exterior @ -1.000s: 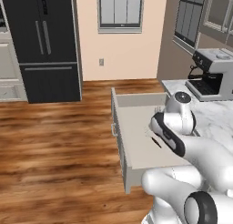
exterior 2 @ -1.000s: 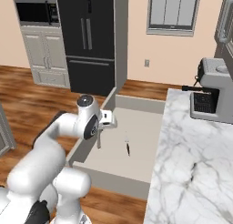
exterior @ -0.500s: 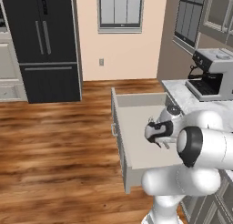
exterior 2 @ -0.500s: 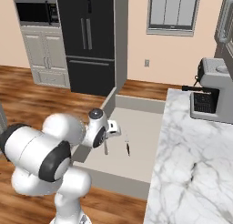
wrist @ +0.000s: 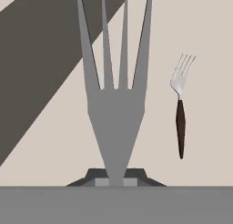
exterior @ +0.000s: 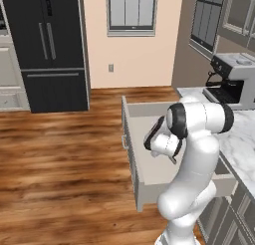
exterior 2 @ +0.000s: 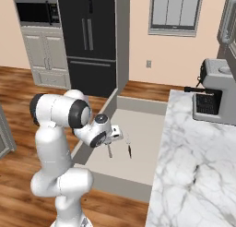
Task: Organize the utensils by type. Pick up the wooden spoons from the counter and place them in the open cabinet. Then pick up the metallic utensils from the counter and place them in the open drawer.
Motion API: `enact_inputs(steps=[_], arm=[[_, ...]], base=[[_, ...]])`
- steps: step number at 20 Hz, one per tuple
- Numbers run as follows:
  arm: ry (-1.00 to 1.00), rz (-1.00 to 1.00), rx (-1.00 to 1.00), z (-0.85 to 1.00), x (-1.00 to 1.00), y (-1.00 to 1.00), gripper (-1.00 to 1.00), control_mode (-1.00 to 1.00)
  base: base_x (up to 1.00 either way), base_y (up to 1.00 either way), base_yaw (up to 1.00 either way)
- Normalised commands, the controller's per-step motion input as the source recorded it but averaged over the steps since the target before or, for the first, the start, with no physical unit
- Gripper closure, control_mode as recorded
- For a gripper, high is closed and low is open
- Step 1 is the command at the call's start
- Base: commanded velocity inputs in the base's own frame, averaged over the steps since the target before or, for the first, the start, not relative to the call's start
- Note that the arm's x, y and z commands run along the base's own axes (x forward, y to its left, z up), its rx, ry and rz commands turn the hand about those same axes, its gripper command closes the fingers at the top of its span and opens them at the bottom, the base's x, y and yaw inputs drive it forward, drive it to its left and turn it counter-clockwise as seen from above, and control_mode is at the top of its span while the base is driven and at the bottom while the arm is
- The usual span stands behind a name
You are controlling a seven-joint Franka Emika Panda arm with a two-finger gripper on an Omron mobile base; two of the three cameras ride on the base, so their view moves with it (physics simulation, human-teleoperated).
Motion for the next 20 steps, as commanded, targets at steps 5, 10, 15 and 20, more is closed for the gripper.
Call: enact_inputs(steps=[5,10,15,20], arm=[[0.09,0.08,0.00,-0.78,0.58,-0.31,1.00,-1.00],[0.03,0.08,0.04,-0.86,0.36,-0.53,1.00,-1.00],[0.00,0.08,0.02,-0.55,0.40,-0.28,1.00,-1.00],[0.00,0.06,0.00,-0.51,0.48,-0.10,1.00,-1.00]], base=[[0.00,0.00,0.00],[0.00,0.00,0.00],[0.00,0.00,0.00],[0.00,0.00,0.00]])
